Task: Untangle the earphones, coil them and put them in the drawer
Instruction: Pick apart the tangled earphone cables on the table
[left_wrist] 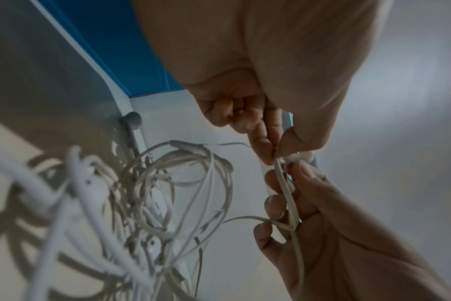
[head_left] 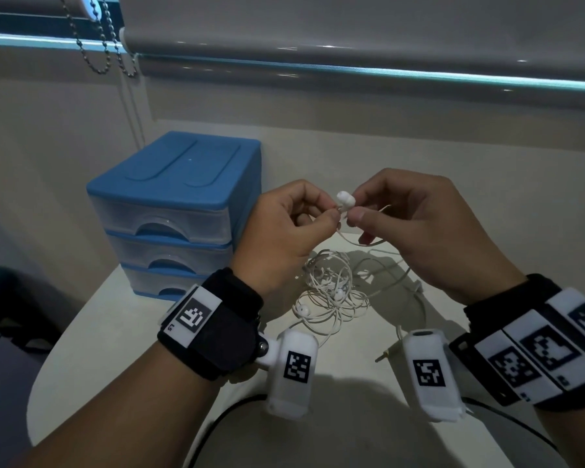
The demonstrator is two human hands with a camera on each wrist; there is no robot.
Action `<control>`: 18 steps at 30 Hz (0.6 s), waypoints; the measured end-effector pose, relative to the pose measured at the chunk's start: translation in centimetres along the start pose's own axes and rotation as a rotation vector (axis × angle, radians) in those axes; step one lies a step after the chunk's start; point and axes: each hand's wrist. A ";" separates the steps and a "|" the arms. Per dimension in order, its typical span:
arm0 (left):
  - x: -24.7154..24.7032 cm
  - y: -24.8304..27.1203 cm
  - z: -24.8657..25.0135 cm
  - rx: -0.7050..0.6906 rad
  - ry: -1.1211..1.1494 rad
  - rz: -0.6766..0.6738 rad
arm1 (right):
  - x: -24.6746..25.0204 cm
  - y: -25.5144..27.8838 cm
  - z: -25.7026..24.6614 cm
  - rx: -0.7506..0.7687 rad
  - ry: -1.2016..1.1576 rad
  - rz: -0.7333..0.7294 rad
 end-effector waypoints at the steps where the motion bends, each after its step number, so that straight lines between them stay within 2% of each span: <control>1: 0.0 0.0 0.0 -0.002 0.000 0.001 | -0.1 0.1 -0.2 0.024 -0.012 0.016; 8: -0.2 0.0 -0.1 0.020 0.027 -0.002 | -0.1 0.1 -0.6 0.089 0.031 0.023; 18: -0.8 0.4 1.0 0.084 0.175 -0.012 | 0.6 0.1 -0.2 0.132 0.236 0.059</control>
Point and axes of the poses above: each hand's wrist, its own y-axis away from the middle knuckle, its own x-axis out of the back of the hand, z = x × y, and after that the axes turned 11 degrees about -x, right-handed
